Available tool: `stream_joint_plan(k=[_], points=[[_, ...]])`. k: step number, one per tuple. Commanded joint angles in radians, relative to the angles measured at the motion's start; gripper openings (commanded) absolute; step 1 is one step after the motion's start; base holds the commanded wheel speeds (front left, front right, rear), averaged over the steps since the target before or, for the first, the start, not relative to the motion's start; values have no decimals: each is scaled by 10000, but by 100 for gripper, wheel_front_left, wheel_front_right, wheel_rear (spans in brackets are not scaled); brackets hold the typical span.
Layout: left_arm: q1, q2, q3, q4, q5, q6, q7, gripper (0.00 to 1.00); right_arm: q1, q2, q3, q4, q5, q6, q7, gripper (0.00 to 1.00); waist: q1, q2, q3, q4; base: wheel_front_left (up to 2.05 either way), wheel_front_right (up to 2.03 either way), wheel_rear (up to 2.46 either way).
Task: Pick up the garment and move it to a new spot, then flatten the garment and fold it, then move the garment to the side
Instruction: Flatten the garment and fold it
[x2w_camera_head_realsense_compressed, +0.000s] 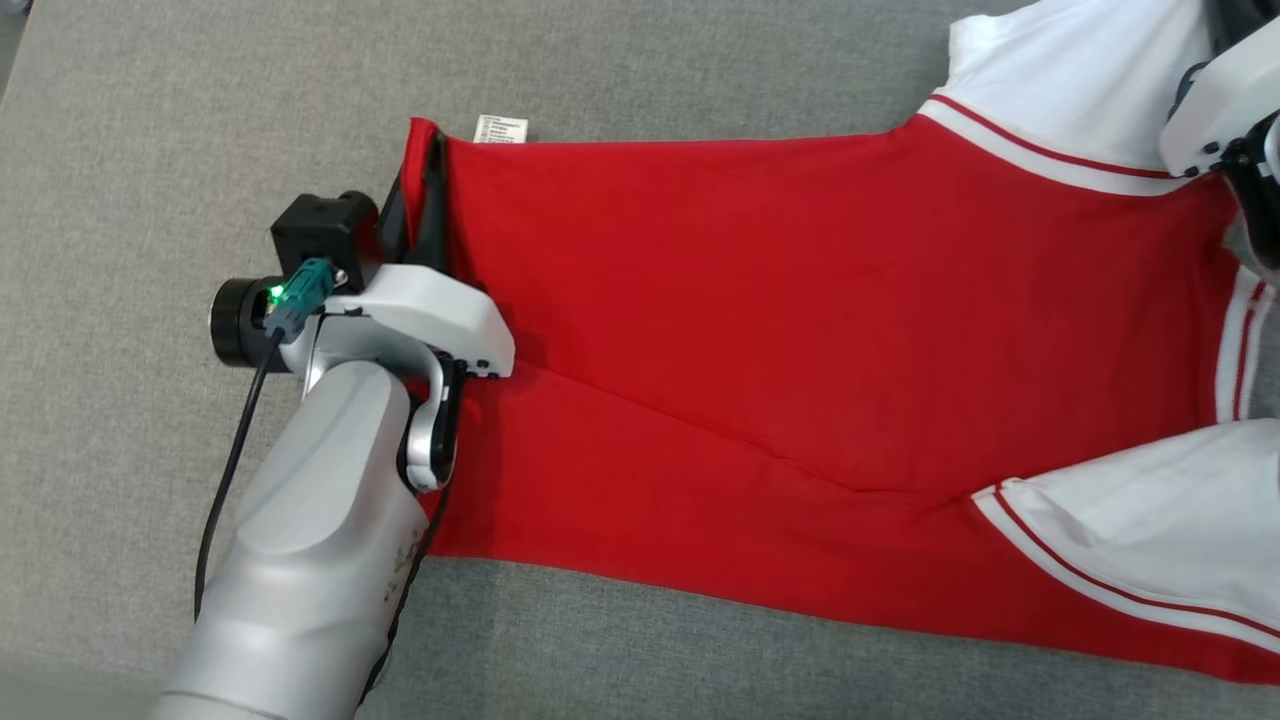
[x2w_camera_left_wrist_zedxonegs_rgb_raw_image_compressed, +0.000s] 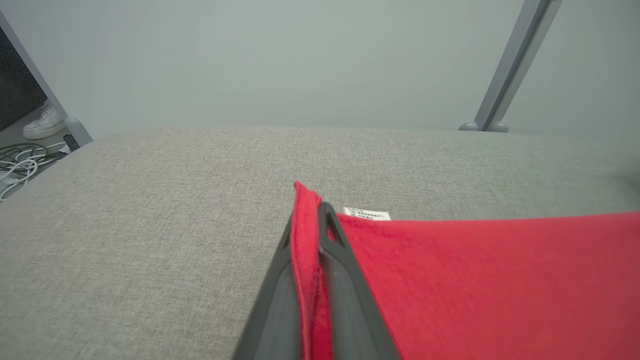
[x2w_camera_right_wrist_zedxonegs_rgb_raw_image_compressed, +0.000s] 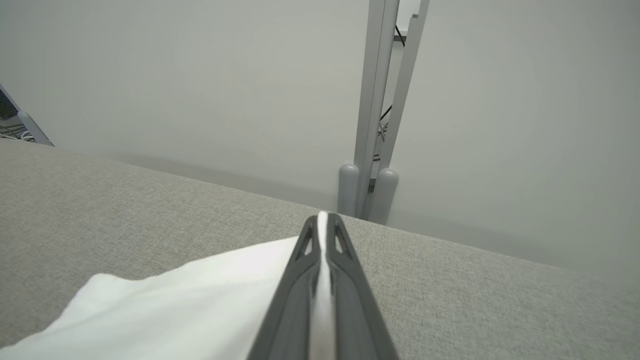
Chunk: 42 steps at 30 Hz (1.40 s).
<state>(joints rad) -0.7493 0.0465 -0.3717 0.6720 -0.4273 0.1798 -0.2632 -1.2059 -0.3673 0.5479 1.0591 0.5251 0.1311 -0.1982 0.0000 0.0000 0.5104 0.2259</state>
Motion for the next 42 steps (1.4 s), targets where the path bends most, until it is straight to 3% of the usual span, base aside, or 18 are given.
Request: stream_joint_plan(k=[1, 5, 9, 15, 20, 27, 34, 35, 36, 37, 42], points=[[172, 82, 147, -40, 108, 1, -12, 0, 128, -1, 3, -19, -9, -5, -174, 0, 0, 0, -204, -173, 0, 0, 0], [668, 80, 726, -281, 565, -211, -12, 0, 663, 125, 127, -580, 389, -5, -584, 0, 0, 0, -705, -495, 0, 0, 0], [1327, 92, 1225, -524, 967, -499, -13, 0, 1618, -76, 37, -1887, 781, -5, -689, 0, 0, 0, -1239, -799, 0, 0, 0], [2430, 144, 1755, -703, 1499, -887, -13, 0, 4243, -188, -925, -4369, 1384, -5, -671, 0, 0, 0, -2047, -1240, 0, 0, 0], [3462, 135, 2221, -633, 1725, -1043, -13, 0, 6422, 44, -1241, -5523, 1576, -5, -673, 0, 0, 0, -2636, -1639, 0, 0, 0], [4719, 106, 2670, -140, 1752, -1175, -13, 0, 8341, 573, -1058, -5699, 1476, -5, -674, 0, 0, 0, -3195, -2083, 0, 0, 0], [5243, 79, 2847, 379, 1658, -1154, -12, 0, 8875, 959, -989, -5042, 1281, -5, -675, 0, 0, 0, -3456, -2182, 0, 0, 0], [5281, 80, 2872, 384, 1661, -1119, -12, 18, 8894, 1004, -1062, -4940, 1275, -5, -676, 16, 0, 0, -3505, -2179, 0, 0, 0], [5334, 79, 2917, 328, 1701, -1048, -13, 75, 8906, 1047, -1133, -4808, 1216, -5, -675, 88, 0, 0, -3561, -2170, 0, 0, 0], [5430, 83, 3012, 262, 1656, -963, -12, 100, 8944, 1148, -1165, -4713, 1276, -3, -675, 100, 0, 0, -3612, -2168, 0, 0, 0], [6137, 62, 3400, -951, 2038, -545, -13, 100, 8989, 1377, -2048, -4964, 1098, -3, -674, 100, 0, 0, -3855, -2129, 0, 0, 0]])
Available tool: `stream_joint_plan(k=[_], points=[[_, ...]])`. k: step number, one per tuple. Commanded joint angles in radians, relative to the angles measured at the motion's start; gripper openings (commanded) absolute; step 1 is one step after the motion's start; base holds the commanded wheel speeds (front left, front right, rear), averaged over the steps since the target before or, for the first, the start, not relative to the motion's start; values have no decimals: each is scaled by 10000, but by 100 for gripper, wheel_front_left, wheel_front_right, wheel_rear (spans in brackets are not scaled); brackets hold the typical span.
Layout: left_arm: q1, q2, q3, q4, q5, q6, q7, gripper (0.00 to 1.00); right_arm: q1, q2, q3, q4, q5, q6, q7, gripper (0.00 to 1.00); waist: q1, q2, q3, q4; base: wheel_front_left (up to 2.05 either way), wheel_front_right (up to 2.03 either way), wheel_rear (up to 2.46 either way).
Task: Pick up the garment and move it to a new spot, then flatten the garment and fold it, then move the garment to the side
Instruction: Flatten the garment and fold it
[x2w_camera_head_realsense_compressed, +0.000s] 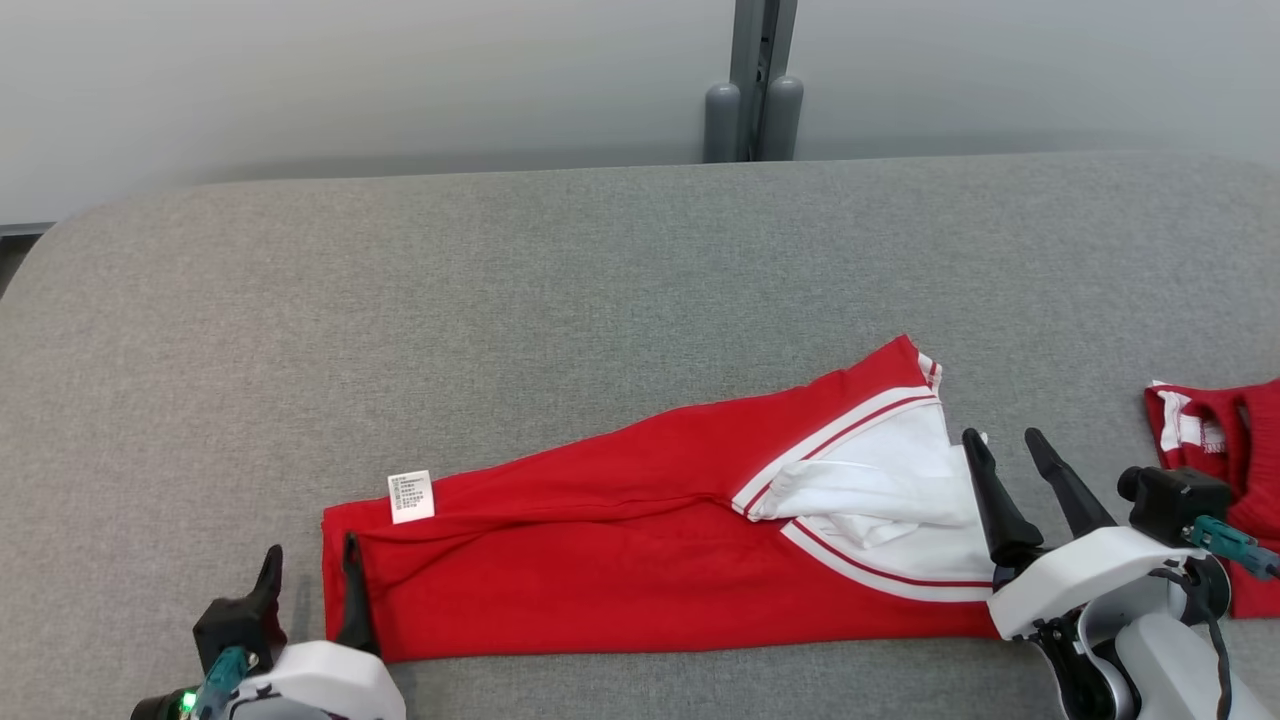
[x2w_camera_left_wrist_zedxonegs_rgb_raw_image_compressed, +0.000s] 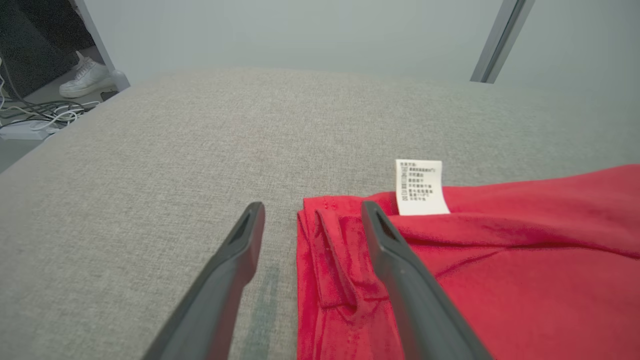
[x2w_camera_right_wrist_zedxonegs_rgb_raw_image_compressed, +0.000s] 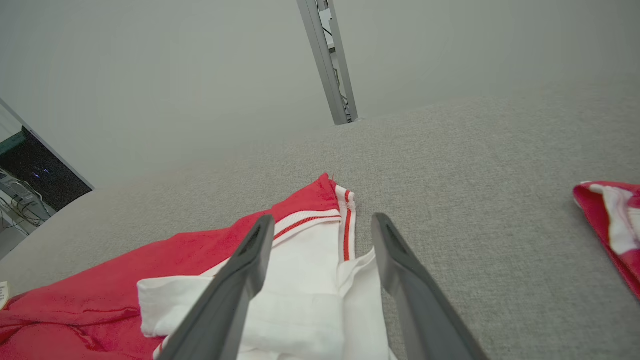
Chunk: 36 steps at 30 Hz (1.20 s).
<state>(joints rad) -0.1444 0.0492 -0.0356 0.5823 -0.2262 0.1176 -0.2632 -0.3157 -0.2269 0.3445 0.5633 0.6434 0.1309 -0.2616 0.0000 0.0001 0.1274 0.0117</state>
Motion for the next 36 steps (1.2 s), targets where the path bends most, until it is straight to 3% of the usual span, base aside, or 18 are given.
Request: stream_joint_plan(k=[1, 5, 11, 20, 21, 22, 23, 30, 36], points=[[240, 44, 104, -358, 86, 143, -12, 100, 70, 29, -129, -38, -146, -1, -41, 100, 0, -1, -43, 30, 0, 0, 0], [728, 42, 54, -844, 138, 187, -13, 100, -125, 174, -329, 320, -451, -1, -36, 100, 0, -1, 4, 234, 0, 0, 0], [575, 42, -354, -942, -180, 262, -13, 100, -701, 393, -424, 2161, -989, -1, 374, 100, 0, -1, 304, 724, 0, 0, 0], [283, 38, -640, -1323, -254, 403, -12, 100, -957, 1081, -168, 3922, -779, 3, 1360, 100, 0, -1, 617, 924, 0, 0, 0], [252, 35, -692, -1336, -276, 415, -12, 100, -962, 1170, -31, 4000, -671, 11, 1525, 51, 0, -1, 644, 937, 0, 0, 0], [250, 38, -728, -1343, -310, 426, -13, 100, -967, 1253, 34, 3998, -511, 12, 1555, 19, 0, -1, 660, 946, 0, 0, 0], [260, 44, -766, -1347, -327, 440, -13, 100, -990, 1273, 81, 3983, -394, 14, 1555, 0, 0, -1, 672, 954, 0, 0, 0], [310, 44, -830, -1337, -314, 487, -12, 100, -1555, 473, -412, 3596, 235, -14, 296, 0, 0, -1, 526, 829, 0, 0, 0], [389, 48, -968, -1244, -245, 381, -13, 100, -1695, 182, -708, 2892, 515, -3, 0, 0, 0, -1, 338, 605, 0, 0, 0]])
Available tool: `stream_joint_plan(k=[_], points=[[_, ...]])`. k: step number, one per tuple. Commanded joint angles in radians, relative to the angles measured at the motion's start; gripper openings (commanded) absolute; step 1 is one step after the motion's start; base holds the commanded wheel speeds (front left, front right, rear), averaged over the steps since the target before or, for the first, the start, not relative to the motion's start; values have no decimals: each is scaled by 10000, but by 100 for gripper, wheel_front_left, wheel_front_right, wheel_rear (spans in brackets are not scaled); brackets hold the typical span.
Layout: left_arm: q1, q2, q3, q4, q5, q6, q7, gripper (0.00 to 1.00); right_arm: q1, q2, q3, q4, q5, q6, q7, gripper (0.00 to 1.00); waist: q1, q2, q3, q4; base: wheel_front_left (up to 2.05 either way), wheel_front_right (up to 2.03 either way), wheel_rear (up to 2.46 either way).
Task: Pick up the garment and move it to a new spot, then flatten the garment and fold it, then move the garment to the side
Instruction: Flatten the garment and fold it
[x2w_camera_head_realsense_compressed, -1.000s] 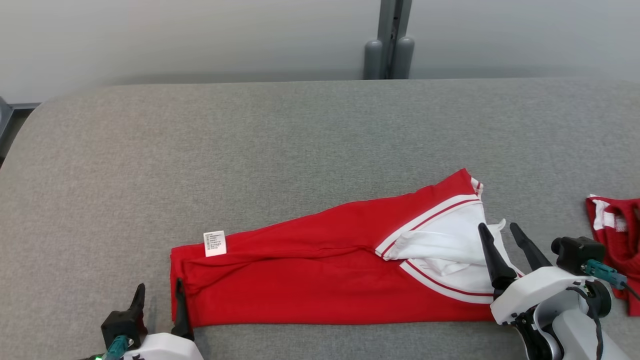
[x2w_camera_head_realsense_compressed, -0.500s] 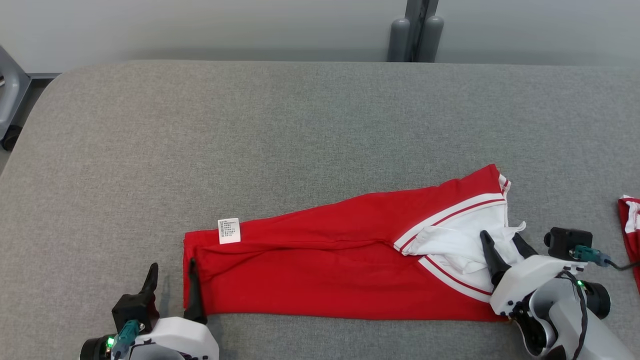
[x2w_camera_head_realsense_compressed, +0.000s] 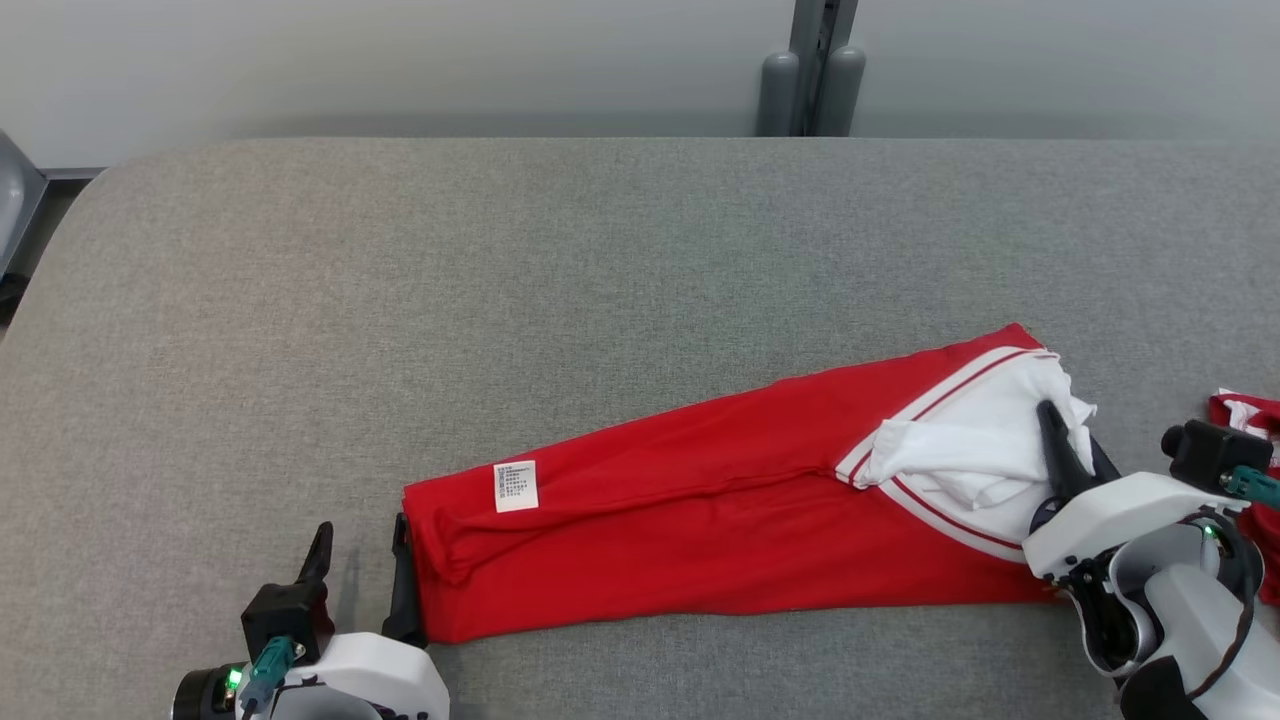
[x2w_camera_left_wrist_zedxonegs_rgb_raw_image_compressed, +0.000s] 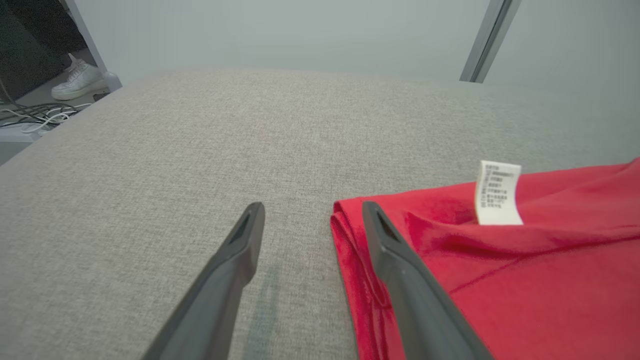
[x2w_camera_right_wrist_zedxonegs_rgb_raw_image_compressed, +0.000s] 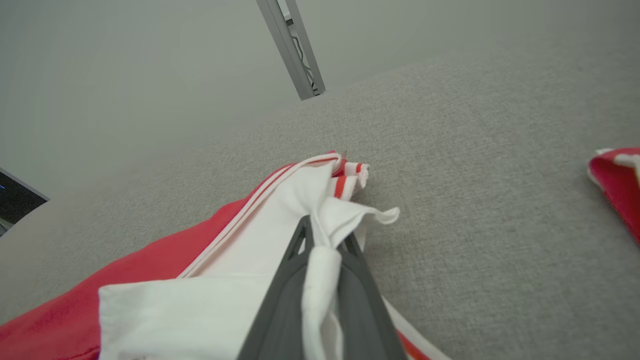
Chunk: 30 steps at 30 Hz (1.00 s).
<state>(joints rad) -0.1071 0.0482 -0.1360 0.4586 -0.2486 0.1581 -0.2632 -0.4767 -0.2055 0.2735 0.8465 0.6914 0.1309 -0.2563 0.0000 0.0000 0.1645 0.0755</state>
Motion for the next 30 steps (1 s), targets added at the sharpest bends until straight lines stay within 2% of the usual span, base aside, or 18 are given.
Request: stream_joint_plan(k=[1, 5, 9, 15, 20, 25, 30], points=[[5, 52, -6, -5, -58, -31, -13, 100, -48, -87, -17, -155, 60, -3, -57, 0, 0, 0, -63, -76, 0, 0, 0], [-65, 52, -171, 25, -158, -9, -13, 100, 232, 20, 434, -1369, 208, -1, -96, 0, 0, 0, -153, -188, 0, 0, 0], [-127, 49, -361, 58, -243, -13, -13, 100, 578, 148, 1661, -2909, 534, -1, 378, 0, 0, 0, -167, -148, 0, 0, 0], [-284, 52, -1052, 121, -149, -61, -13, 100, 980, 367, 3468, -4566, 1156, -1, 1438, 0, 0, 0, -148, 499, 0, 0, 0], [-402, 55, -1593, 112, -302, 9, -13, 100, 704, 809, 4432, -4459, 1108, 0, 1625, 0, 0, 0, -133, 1453, 0, 0, 0], [-454, 42, -2030, 170, -412, 34, -13, 100, 235, 1145, 5058, -3762, 919, 0, 1556, 0, 0, 0, -120, 2440, 0, 0, 0], [-365, 45, -2242, 202, -510, 112, -12, 100, -319, 1378, 5462, -2900, 934, 0, 1377, 0, 0, 0, -111, 3087, 0, 0, 0]])
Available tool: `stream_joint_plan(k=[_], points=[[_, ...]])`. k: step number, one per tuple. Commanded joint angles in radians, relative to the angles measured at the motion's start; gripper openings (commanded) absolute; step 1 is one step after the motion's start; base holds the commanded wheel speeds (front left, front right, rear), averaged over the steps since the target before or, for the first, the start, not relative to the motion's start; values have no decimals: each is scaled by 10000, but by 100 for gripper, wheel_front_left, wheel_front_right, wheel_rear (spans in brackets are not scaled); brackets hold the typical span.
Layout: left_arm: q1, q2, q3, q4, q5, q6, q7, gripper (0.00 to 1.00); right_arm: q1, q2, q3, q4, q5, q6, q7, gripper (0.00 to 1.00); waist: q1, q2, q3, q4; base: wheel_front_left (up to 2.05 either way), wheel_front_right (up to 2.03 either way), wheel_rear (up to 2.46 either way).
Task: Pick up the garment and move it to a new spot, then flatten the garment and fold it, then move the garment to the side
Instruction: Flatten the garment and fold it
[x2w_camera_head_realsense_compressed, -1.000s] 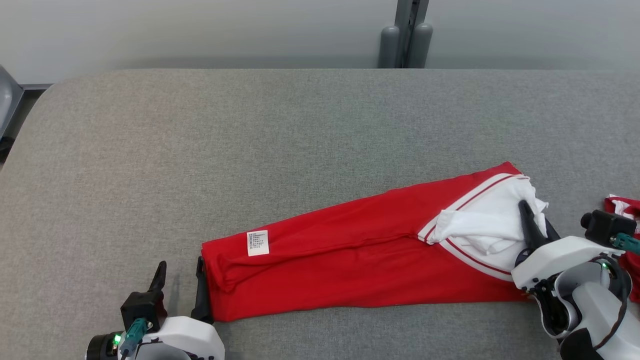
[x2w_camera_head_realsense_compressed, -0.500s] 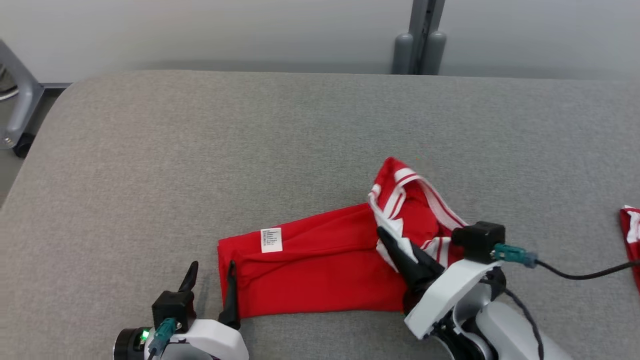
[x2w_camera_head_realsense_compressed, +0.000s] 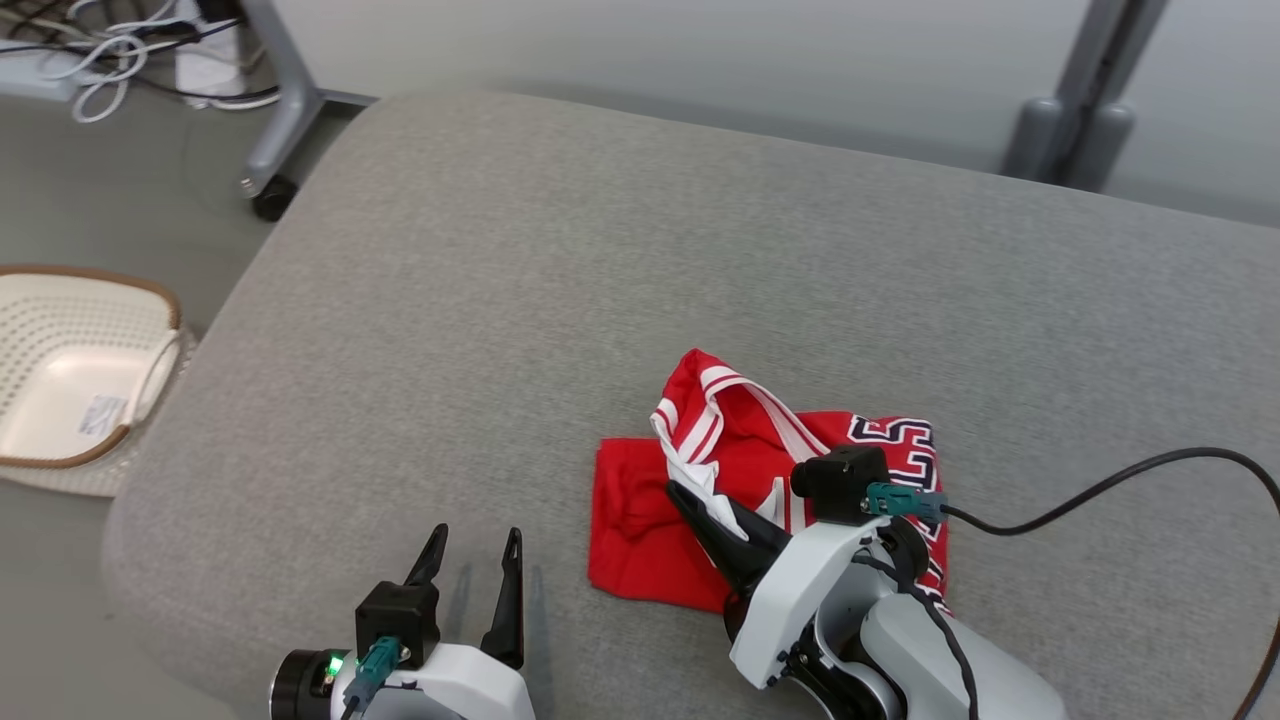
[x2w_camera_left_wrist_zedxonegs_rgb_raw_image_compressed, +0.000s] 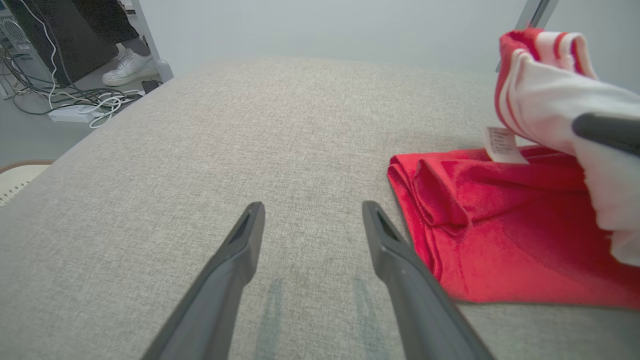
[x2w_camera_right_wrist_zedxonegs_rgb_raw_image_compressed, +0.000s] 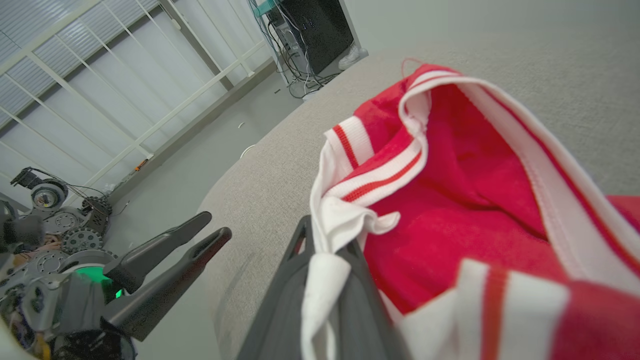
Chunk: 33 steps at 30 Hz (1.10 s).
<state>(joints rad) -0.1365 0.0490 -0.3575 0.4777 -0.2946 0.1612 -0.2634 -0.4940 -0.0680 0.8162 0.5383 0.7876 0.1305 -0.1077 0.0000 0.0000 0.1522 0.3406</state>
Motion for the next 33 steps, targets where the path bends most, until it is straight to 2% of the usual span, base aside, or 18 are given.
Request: stream_joint_plan(k=[1, 2, 3, 4, 5, 13, 16, 24, 33], points=[[-45, 35, -54, 10, -57, 75, -10, 100, -254, 28, 96, 363, -11, 4, -165, 0, 0, 0, 10, 502, 0, 0, 0], [-19, 36, -67, 18, -57, 64, -11, 100, -346, 64, 192, 544, 2, 4, -181, 0, 0, 0, 1, 549, 0, 0, 0], [4, 36, -63, 23, -62, 70, -10, 100, -414, 104, 223, 662, 103, 4, -284, 41, 0, 0, -6, 568, 0, 0, 0], [19, 35, -71, 22, -73, 93, -10, 100, -499, 113, 217, 795, 173, 4, -423, 88, 0, 0, -17, 570, 0, 0, 0], [30, 33, -69, 11, -86, 105, -11, 100, -568, 114, 230, 879, 246, 4, -555, 100, 0, 0, -29, 557, 0, 0, 0], [-44, 39, 91, -108, 1, 166, -11, 100, -963, 129, -360, 1366, 289, 4, -1463, 100, 0, 0, -169, -154, 0, 0, 0], [-65, 38, 241, -148, 106, 156, -11, 100, -878, 91, -1349, 1387, -154, 4, -1588, 100, 0, 0, -249, -647, 0, 0, 0], [-135, 42, 834, -282, 367, 114, -11, 100, 616, -10, -4777, 167, -2326, 4, -1577, 100, 0, 0, -415, -1854, 0, 0, 0], [193, 44, 1554, -498, 696, 164, -10, 100, 2360, 140, -6888, -881, -4757, 4, -1578, 100, 0, 0, -533, -2719, 0, 0, 0]])
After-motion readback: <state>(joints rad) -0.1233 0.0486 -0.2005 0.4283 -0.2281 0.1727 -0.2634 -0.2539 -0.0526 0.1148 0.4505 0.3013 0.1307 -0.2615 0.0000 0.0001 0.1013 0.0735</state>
